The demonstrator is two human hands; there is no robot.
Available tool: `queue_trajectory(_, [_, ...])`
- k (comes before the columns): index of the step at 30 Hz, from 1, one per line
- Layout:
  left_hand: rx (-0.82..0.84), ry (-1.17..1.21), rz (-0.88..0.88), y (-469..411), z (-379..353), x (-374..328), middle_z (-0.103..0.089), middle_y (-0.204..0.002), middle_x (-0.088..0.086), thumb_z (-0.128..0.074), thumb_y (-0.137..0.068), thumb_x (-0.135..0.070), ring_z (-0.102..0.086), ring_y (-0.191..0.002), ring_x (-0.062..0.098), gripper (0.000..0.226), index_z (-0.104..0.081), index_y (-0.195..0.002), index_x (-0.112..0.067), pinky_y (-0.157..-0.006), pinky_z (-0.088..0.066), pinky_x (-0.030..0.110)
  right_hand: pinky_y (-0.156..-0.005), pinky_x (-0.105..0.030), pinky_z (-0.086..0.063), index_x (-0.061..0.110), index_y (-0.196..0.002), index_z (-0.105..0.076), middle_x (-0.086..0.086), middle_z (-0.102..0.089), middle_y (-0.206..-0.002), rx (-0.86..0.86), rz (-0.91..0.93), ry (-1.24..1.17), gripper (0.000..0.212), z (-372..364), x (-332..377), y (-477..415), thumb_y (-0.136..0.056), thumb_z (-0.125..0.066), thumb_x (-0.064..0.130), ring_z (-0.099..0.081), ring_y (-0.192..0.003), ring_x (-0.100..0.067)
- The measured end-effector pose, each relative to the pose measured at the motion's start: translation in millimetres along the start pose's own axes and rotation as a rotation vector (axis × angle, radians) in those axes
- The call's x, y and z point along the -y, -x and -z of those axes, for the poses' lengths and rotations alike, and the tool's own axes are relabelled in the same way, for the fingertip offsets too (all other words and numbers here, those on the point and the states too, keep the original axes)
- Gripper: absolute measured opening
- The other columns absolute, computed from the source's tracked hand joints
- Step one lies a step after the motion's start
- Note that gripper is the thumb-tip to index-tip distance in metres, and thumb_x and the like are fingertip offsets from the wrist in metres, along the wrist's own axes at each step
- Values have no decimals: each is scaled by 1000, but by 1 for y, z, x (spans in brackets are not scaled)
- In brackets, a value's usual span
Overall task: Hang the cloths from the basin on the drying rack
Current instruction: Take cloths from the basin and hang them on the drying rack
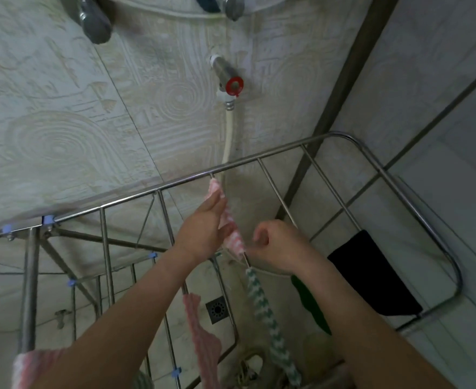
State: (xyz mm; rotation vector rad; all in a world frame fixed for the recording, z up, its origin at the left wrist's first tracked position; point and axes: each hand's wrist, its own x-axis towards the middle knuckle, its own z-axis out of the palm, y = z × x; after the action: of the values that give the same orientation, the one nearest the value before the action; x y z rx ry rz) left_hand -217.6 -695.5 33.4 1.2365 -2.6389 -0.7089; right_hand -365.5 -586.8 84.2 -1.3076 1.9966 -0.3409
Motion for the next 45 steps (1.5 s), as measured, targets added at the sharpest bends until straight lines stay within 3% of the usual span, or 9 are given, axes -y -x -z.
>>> queue_trajectory(3, [2,-3,-32,2,-1,-3,-14,-159,9,-59,-89,-36,-21,-144,26,70,-29,-147,-11,-113,-27,34,-58,-26,-45,12,-85,-69,-2,-69,-81,132,-23,239,32,-5,-6,24,-76,-72,42,-65,-75,-18])
queue_trajectory(6, [58,5,-92,9,-6,-4,-11,-159,11,-62,-87,-40,-14,-145,27,69,-33,-146,-19,-116,-24,40,-55,-26,-41,7,-92,-69,-5,-66,-82,171,-75,242,30,-19,-13,39,-82,-69,35,-64,-76,-20])
queue_trajectory(9, [88,-11,-91,15,-10,-3,-10,-159,11,-63,-86,-42,-14,-145,28,67,-39,-142,-15,-116,-22,37,-60,-28,-47,7,-82,-70,-9,-69,-80,130,-104,179,25,-34,-15,47,-86,-65,31,-66,-75,-22])
queue_trajectory(15, [75,12,-57,14,-12,-6,-10,-159,10,-63,-87,-39,-17,-145,26,68,-38,-143,-10,-114,-20,30,-49,-26,-33,20,-63,-52,-1,-54,-64,-24,-95,161,32,-55,-20,63,-91,-55,33,-58,-66,-21])
queue_trajectory(22, [-1,37,-69,21,-7,-8,-30,-151,17,-64,-87,-34,-33,-135,37,56,-46,-133,-8,-108,-32,38,-73,-35,-52,14,-110,-62,-6,-68,-91,-196,-33,10,28,-58,-22,92,-97,-48,34,-62,-83,-22])
queue_trajectory(30, [-106,153,-173,94,1,-39,-52,-136,11,-56,-94,-26,-50,-124,26,33,-63,-122,-9,-101,-45,40,-84,-31,-53,15,-113,-65,0,-70,-103,-390,-64,-173,23,-63,-34,163,-95,-55,25,-64,-90,-13])
queue_trajectory(35, [-106,277,-252,151,16,-71,-68,-107,2,-59,-92,-16,-63,-94,16,18,-71,-104,-12,-83,-51,27,-74,-10,-45,21,-107,-68,11,-68,-96,-512,-90,-399,17,-71,-36,221,-94,-58,23,-62,-86,-1])
queue_trajectory(41, [62,436,-332,206,34,-120,-60,-59,-9,-58,-92,-18,-55,-56,11,15,-68,-86,-28,-59,-46,27,-63,-22,-52,17,-90,-73,1,-72,-74,-639,-205,-971,12,-79,-44,286,-92,-61,17,-66,-66,-13])
queue_trajectory(45, [273,578,-451,249,29,-160,-49,-50,-5,-58,-92,-15,-40,-46,5,16,-70,-83,-23,-48,-33,17,-62,-26,-48,11,-92,-73,-4,-71,-74,-799,-314,-1230,14,-106,-56,353,-93,-60,18,-64,-68,-17])
